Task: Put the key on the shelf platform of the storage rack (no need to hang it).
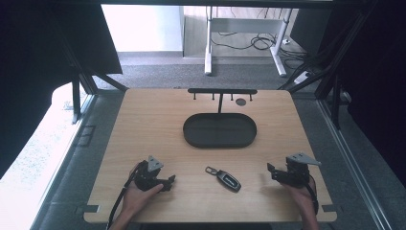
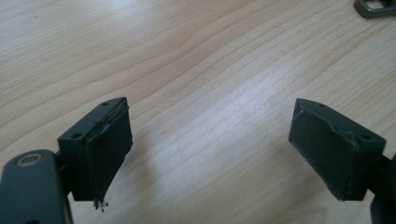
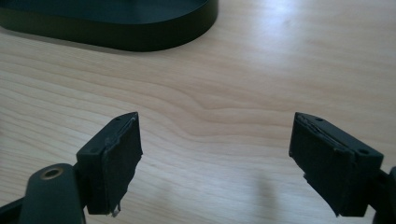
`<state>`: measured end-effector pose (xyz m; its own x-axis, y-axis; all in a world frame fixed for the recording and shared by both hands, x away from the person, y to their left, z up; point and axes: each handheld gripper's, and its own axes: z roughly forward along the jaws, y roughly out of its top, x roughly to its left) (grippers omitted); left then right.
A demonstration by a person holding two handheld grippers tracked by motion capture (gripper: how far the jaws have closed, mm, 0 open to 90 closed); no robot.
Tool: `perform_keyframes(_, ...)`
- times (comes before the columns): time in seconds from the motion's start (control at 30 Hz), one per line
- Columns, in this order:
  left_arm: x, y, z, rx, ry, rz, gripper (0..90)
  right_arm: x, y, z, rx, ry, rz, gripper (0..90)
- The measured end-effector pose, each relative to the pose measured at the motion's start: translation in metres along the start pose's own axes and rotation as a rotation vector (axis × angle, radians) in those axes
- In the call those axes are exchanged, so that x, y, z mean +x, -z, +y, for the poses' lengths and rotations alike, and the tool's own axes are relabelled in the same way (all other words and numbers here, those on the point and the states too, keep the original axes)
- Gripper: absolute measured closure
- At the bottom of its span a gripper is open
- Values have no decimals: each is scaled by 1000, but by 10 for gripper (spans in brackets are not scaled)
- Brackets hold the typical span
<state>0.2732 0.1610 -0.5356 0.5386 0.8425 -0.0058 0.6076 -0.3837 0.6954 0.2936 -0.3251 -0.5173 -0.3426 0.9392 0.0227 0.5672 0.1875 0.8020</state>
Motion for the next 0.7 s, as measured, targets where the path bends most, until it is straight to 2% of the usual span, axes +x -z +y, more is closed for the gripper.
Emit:
perform_keyframes(0.07,4,7,-2,-19,20,-23,133,-4,4,1,-11,2,6,195)
perform_keyframes(0.13,6,11,-1,-40,32,-17,130,-7,7,4,-20,5,9,195)
perform_keyframes(0.23,8,16,3,-36,37,-34,119,-8,10,5,-34,5,28,206)
perform_keyframes(0.3,5,23,8,-61,34,-33,123,-8,15,5,-43,0,39,217)
perform_keyframes(0.37,-1,32,15,-94,45,-57,132,-5,21,4,-49,1,52,226)
perform_keyframes(0.4,-10,38,24,-120,24,-39,133,-1,26,3,-39,17,59,221)
perform_keyframes(0.43,-10,38,24,-120,24,-39,135,-1,26,3,-39,17,59,221)
perform_keyframes(0.47,-14,37,33,-113,8,-62,135,4,30,4,-20,51,61,221)
perform_keyframes(0.5,-14,37,33,-113,8,-62,136,5,31,4,-12,59,69,227)
perform_keyframes(0.53,-15,36,37,-107,6,-75,136,5,31,4,-12,59,69,227)
perform_keyframes(0.57,-15,34,39,-103,-5,-73,147,7,35,6,-10,59,90,238)
perform_keyframes(0.6,-14,33,41,-96,-21,-68,147,7,35,6,-10,59,90,238)
perform_keyframes(0.7,-5,27,38,-85,-27,-72,159,9,41,10,-11,51,112,250)
